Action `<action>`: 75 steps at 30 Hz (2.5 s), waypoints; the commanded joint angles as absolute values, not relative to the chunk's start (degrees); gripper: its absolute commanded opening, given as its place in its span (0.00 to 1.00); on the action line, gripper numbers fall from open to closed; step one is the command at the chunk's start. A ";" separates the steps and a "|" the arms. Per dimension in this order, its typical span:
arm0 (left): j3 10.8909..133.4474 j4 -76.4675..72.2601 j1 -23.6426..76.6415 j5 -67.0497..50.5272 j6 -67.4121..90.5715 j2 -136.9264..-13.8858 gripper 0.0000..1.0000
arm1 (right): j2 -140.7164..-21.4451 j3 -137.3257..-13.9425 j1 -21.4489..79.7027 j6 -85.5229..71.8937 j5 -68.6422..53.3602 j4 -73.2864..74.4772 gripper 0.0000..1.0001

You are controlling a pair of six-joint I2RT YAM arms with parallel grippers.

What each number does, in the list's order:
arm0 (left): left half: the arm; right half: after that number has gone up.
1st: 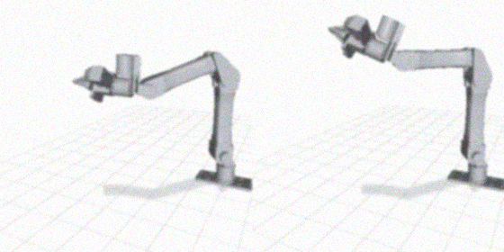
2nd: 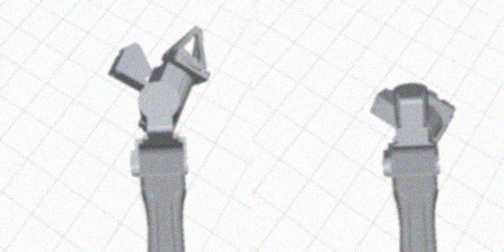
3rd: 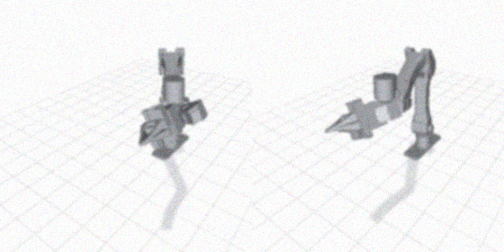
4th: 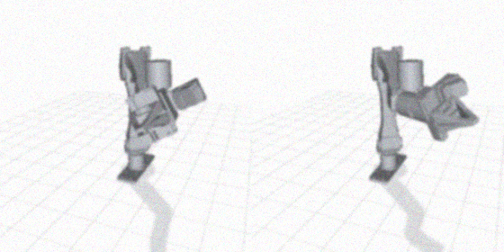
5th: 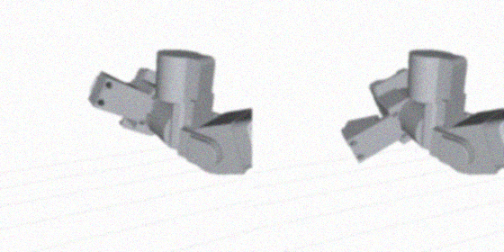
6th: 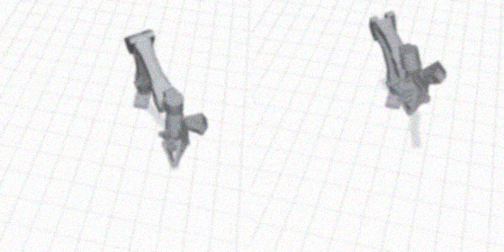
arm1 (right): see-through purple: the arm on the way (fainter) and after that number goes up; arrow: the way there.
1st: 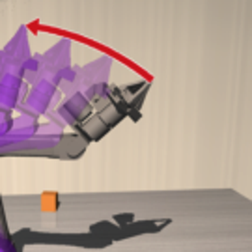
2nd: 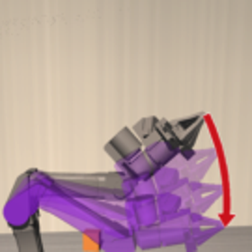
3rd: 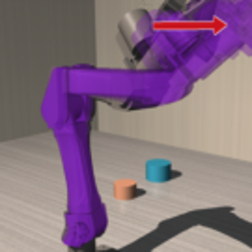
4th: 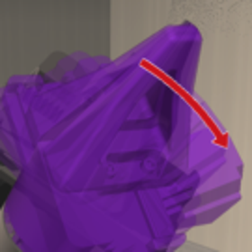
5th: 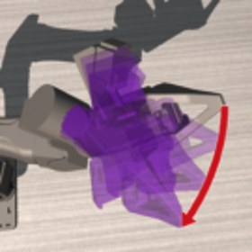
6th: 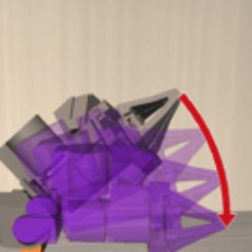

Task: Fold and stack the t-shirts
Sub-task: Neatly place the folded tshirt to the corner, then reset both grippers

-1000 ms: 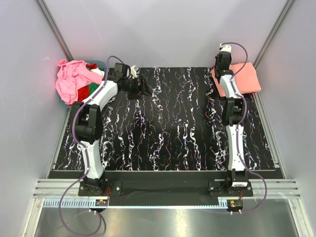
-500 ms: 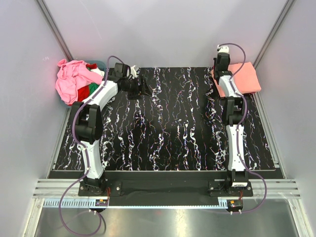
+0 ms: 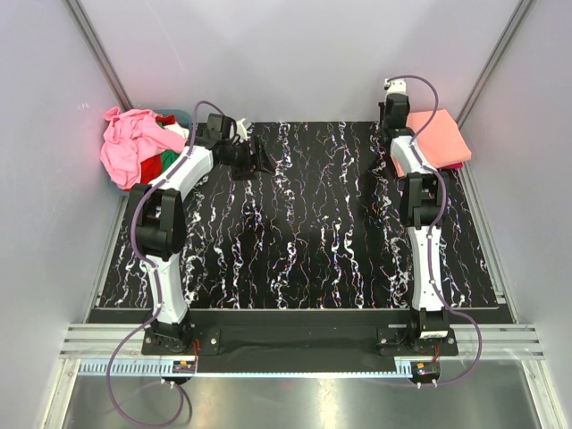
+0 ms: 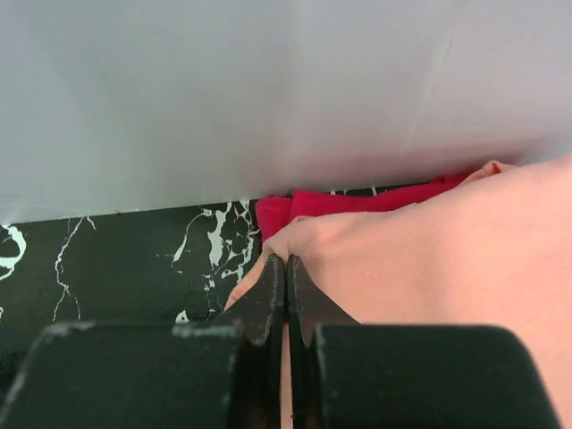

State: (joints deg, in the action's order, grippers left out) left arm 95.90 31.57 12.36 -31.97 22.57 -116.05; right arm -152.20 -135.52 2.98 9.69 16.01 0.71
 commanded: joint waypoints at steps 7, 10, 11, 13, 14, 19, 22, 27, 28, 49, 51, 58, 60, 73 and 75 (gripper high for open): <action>97.73 29.79 12.22 -33.66 23.12 -115.66 0.80 | -148.44 -129.20 3.96 7.82 12.04 -5.01 0.00; 97.82 29.80 12.22 -33.66 23.12 -115.84 0.80 | -149.50 -129.29 3.87 8.87 12.74 -5.10 0.00; 97.74 29.88 12.22 -33.75 23.12 -115.84 0.80 | -149.59 -129.46 3.87 9.05 13.01 -5.10 0.00; 97.74 29.79 12.22 -33.84 23.20 -115.84 0.80 | -150.20 -130.86 3.96 9.93 13.53 -4.84 0.01; 97.82 29.79 12.22 -33.84 23.20 -115.75 0.80 | -150.29 -131.57 3.96 10.19 13.71 -4.40 0.03; 97.30 29.53 12.30 -33.40 23.12 -115.66 0.80 | -150.12 -138.50 4.13 8.53 13.71 -1.51 0.84; 97.03 29.09 12.30 -33.40 23.29 -115.93 0.80 | -147.14 -139.75 6.14 9.57 14.76 -1.40 1.00; 96.50 28.39 12.30 -32.35 23.20 -113.83 0.80 | -132.68 -124.61 17.10 9.33 16.53 -2.90 1.00; 96.42 28.30 12.30 -32.00 22.86 -113.21 0.80 | -129.84 -120.71 18.97 6.45 16.26 -3.86 1.00; 74.36 7.83 10.11 4.71 11.69 -81.22 0.98 | -81.49 -39.03 60.56 -24.61 21.08 -18.29 1.00; 72.26 5.81 9.67 13.16 11.34 -77.89 0.99 | -77.29 -35.88 60.91 -24.17 23.63 -18.02 1.00; 68.29 1.15 8.97 21.44 10.72 -72.95 0.99 | -64.26 -23.57 60.82 -25.84 26.80 -27.58 1.00; 67.16 0.27 8.88 24.07 9.93 -72.07 0.99 | -62.32 -20.15 60.91 -26.45 27.15 -30.40 1.00; 62.32 -5.62 5.45 26.81 13.97 -69.26 0.99 | -68.11 -25.92 60.91 -29.44 31.90 -24.35 1.00; 61.79 -5.98 5.45 27.07 14.24 -69.35 0.99 | -70.13 -28.20 60.82 -29.96 32.08 -21.64 1.00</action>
State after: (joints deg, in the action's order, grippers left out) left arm 59.81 -3.16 5.52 24.60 13.23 -68.88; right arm -68.34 -23.83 60.71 -27.66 27.86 -24.91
